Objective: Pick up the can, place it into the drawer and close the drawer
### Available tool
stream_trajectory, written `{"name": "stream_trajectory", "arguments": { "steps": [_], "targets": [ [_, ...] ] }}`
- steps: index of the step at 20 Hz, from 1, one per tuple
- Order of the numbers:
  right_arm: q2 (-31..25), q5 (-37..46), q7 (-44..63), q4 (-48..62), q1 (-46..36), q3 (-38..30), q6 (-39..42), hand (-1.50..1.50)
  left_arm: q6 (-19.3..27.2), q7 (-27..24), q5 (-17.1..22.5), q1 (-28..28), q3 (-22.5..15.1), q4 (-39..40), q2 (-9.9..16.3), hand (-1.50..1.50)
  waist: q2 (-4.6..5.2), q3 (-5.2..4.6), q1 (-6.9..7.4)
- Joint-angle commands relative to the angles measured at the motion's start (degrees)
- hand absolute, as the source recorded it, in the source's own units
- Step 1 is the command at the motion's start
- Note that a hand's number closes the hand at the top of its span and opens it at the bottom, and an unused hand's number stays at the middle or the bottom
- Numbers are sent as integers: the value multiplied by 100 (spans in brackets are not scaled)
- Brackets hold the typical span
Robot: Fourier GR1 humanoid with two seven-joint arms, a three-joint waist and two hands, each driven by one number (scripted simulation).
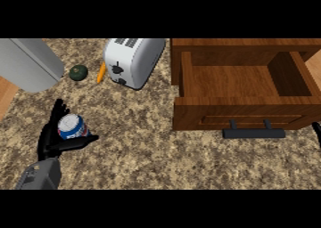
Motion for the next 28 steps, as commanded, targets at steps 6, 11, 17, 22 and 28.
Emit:
{"name": "stream_trajectory", "arguments": {
  "steps": [6, 11, 17, 22, 28],
  "targets": [
    [-59, -238, 84, -337, 281, -250, 151, -150, -223, -376, 148, -182, -90, 301, -157, 150, 0, -2, -13],
    [2, -171, 190, -62, -123, -252, -25, -150, -161, 180, 336, -226, -242, -401, -357, 150, -4, 0, 17],
    [75, -84, -240, 64, 161, -68, 59, -150, -325, -31, 395, -107, -327, -730, -324, 150, 0, -1, 2],
    [75, -217, 132, -285, 98, -232, 77, -150, -142, 768, 452, 221, -548, -1773, -375, 150, -6, 0, 22],
    [76, 16, -628, 201, 360, -2, -23, -150, -23, 1511, 344, 120, -951, -2721, -500, 150, -8, 2, 28]
  ]
}}
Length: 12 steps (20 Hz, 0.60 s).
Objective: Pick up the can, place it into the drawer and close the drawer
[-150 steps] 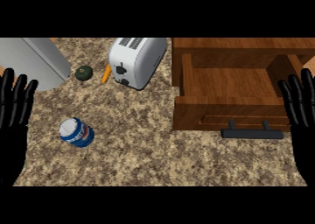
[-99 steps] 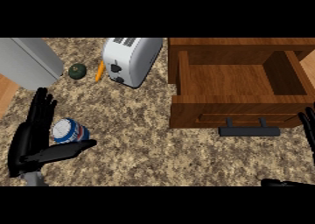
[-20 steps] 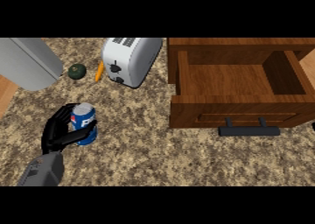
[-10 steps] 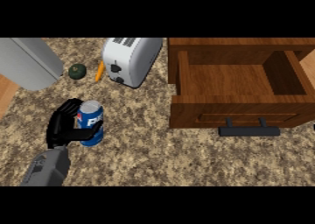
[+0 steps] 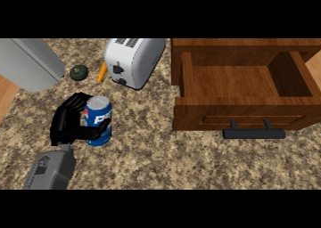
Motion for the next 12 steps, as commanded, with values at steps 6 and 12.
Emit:
{"name": "stream_trajectory", "arguments": {
  "steps": [6, 12],
  "targets": [
    [-117, 17, 255, 35, -388, -60, -161, -150, 435, 1240, -363, -226, -693, -1612, -215, 150, 0, 1, 15],
    [-363, -335, 581, -19, -572, -405, -180, -150, 986, 2020, -753, -1049, -1122, -1714, -579, 150, 7, 0, -13]
  ]
}}
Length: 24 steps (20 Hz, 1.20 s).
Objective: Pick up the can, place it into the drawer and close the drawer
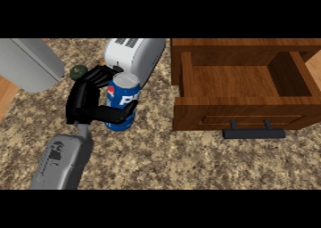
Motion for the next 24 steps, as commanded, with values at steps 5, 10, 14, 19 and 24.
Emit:
{"name": "stream_trajectory", "arguments": {
  "steps": [5, 10, 14, 19, 24],
  "targets": [
    [-55, -152, 69, -128, 144, -183, 158, -150, 709, 1263, -357, -1286, -599, -191, -209, 150, -2, 0, -41],
    [-170, -223, 303, -126, -184, -285, 57, -150, 1069, 1387, -378, -2037, -882, 259, -213, 150, 8, -1, -39],
    [84, -51, -253, 118, 146, -174, 217, -150, 1758, 1531, -256, -2780, -1367, 705, -214, 150, 9, 1, -84],
    [1, -90, -107, 213, -56, -223, 216, -150, 2018, 1586, 177, -3881, -1275, 1803, -215, 150, 24, 0, -118],
    [-73, -169, 261, -11, -179, -278, 139, -150, 2066, 1906, 220, -4657, -1116, 2244, -215, 150, 15, 0, -82]
  ]
}}
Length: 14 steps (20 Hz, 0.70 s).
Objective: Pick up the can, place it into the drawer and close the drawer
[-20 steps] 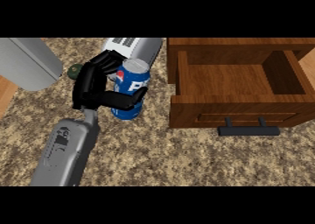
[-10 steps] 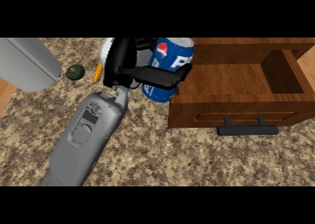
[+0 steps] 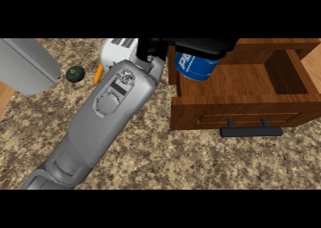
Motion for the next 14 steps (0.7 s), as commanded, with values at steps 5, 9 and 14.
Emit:
{"name": "stream_trajectory", "arguments": {
  "steps": [5, 9, 14],
  "targets": [
    [106, -50, 381, -608, 180, 160, -69, -150, 26, -506, 506, -1047, 163, 1550, -1, 150, 16, 0, -84],
    [0, 270, 451, 67, -630, 246, -317, -150, 441, -585, 1045, -1316, -571, 1942, -1, 150, 33, 2, -102],
    [-51, 104, 206, 185, -423, 38, -145, -150, 473, -785, 1276, -1856, -563, 2535, -1, 150, 36, 4, -134]
  ]
}}
